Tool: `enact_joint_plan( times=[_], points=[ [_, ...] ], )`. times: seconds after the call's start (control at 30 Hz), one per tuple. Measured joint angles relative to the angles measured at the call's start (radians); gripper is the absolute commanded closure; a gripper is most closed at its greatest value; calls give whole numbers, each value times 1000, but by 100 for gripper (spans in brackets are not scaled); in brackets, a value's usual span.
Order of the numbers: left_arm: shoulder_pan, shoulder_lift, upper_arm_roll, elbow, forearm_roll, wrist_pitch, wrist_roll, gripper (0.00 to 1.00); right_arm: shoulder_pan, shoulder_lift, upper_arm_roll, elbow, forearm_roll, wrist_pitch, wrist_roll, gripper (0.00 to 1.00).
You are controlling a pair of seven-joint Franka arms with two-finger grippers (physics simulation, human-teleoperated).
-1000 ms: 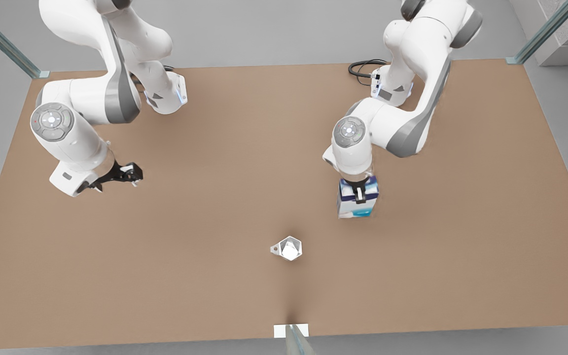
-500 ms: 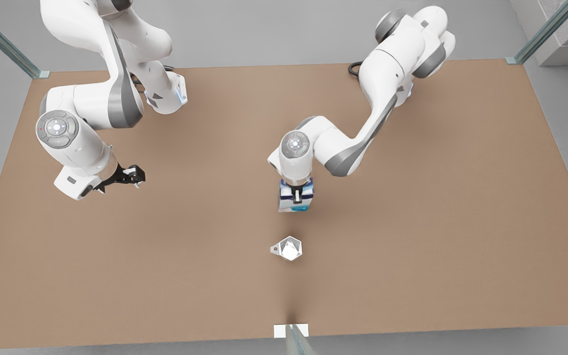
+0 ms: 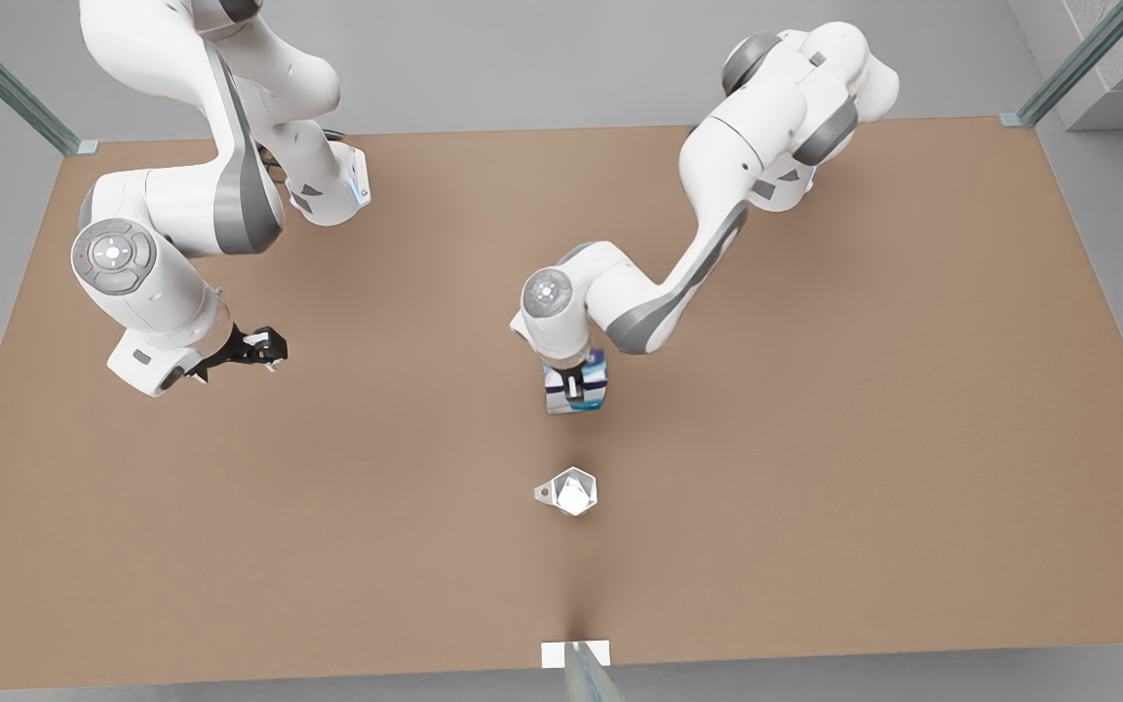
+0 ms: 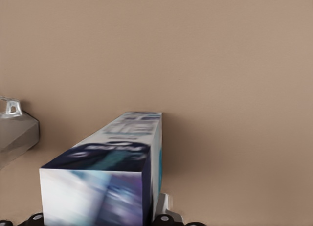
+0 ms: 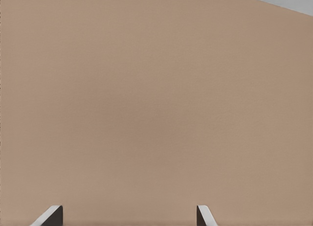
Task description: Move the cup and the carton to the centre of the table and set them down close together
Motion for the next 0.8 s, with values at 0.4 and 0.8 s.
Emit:
enact_joint_plan(
  times=[0.4, 0.8],
  points=[
    [-6, 0, 0, 2, -78, 25, 1, 1, 1, 1, 0, 2, 1, 0, 0, 0],
    [14, -21, 11, 6, -79, 51, 4, 1, 0, 2, 0, 2, 2, -3, 0, 0]
  ],
)
